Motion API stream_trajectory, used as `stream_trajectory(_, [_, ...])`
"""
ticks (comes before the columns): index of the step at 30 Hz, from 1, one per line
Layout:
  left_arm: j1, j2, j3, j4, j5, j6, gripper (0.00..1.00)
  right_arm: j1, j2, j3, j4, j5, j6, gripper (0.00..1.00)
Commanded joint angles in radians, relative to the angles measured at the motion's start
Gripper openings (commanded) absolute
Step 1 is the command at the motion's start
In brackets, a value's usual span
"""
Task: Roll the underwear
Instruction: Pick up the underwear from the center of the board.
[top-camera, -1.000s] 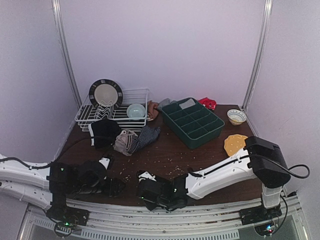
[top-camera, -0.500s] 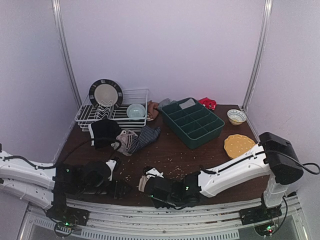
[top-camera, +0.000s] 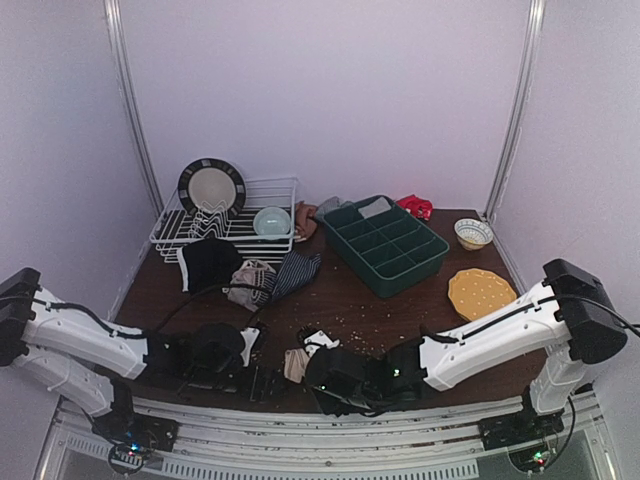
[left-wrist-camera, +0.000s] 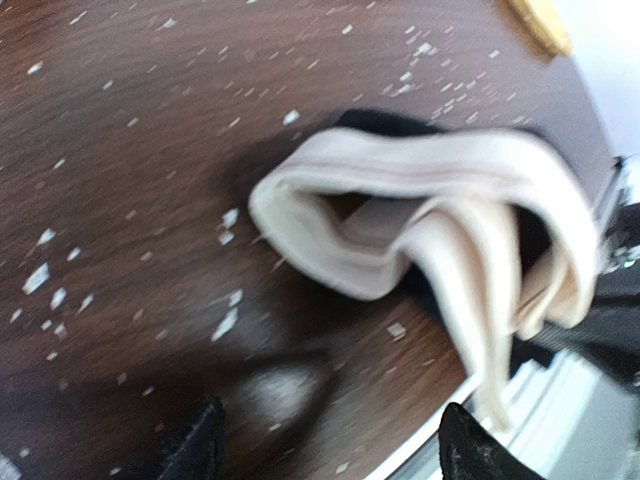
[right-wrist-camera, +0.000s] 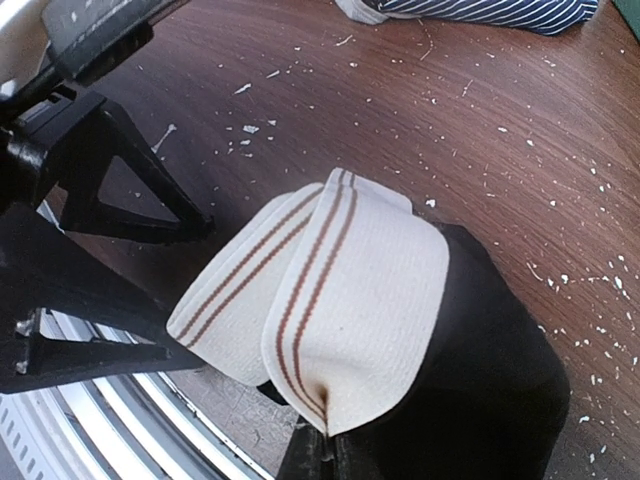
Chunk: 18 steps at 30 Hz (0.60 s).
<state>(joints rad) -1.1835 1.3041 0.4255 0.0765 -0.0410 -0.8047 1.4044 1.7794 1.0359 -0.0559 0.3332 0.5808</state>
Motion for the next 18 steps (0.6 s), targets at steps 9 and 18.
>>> stream_trajectory(9, [0.025,-0.002,-0.024,0.271,0.103,-0.081,0.66,0.002,-0.009,-0.013,-0.008,0.023,0.0,0.0])
stream_trajectory(18, [0.03,0.009,-0.034,0.308,0.122,-0.118,0.68,0.002,-0.008,-0.016,-0.014,0.035,0.006,0.0])
